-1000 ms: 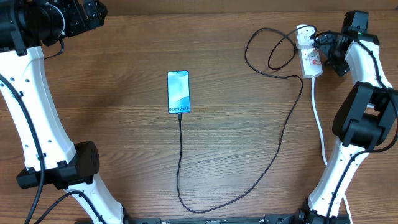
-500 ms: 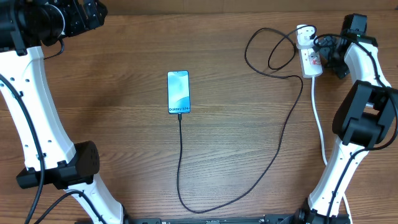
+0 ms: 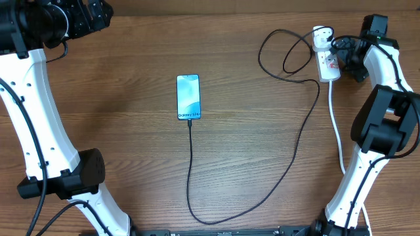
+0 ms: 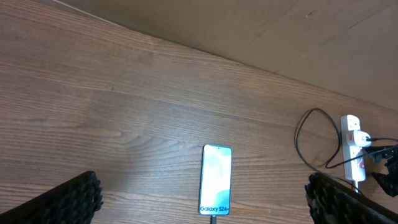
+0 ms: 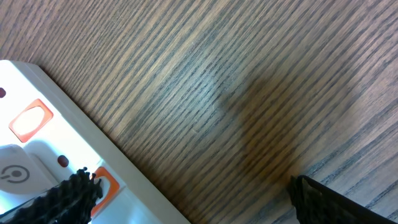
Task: Plug charger to phone and switch on socket
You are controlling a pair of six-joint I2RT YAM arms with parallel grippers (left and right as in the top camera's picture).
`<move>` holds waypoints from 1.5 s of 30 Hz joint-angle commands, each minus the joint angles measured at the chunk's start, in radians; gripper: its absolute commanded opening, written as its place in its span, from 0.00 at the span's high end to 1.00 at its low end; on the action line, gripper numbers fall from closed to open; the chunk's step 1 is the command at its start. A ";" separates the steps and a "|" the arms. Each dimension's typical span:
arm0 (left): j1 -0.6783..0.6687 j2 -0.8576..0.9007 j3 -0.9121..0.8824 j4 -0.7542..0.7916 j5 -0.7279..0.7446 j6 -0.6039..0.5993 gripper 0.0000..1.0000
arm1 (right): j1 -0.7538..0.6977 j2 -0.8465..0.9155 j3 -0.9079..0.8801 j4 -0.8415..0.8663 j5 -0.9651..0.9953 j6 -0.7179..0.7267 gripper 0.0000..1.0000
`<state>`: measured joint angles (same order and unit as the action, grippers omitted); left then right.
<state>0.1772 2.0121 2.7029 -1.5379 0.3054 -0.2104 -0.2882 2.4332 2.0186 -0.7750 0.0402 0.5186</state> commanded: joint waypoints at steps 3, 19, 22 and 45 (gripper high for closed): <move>-0.003 -0.003 0.003 0.001 -0.002 -0.003 0.00 | 0.022 0.030 0.002 -0.025 -0.042 -0.031 0.02; -0.003 -0.003 0.003 0.001 -0.002 -0.003 0.00 | 0.066 0.032 0.002 -0.032 -0.031 -0.056 0.03; -0.003 -0.003 0.003 0.001 -0.002 -0.003 0.00 | 0.071 0.032 0.002 -0.034 -0.031 -0.056 0.05; -0.003 -0.003 0.003 0.001 -0.002 -0.003 0.00 | 0.033 -0.032 0.099 -0.192 0.000 -0.056 0.00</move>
<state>0.1772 2.0121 2.7029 -1.5379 0.3058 -0.2104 -0.2508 2.4321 2.0808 -0.9463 0.0441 0.4774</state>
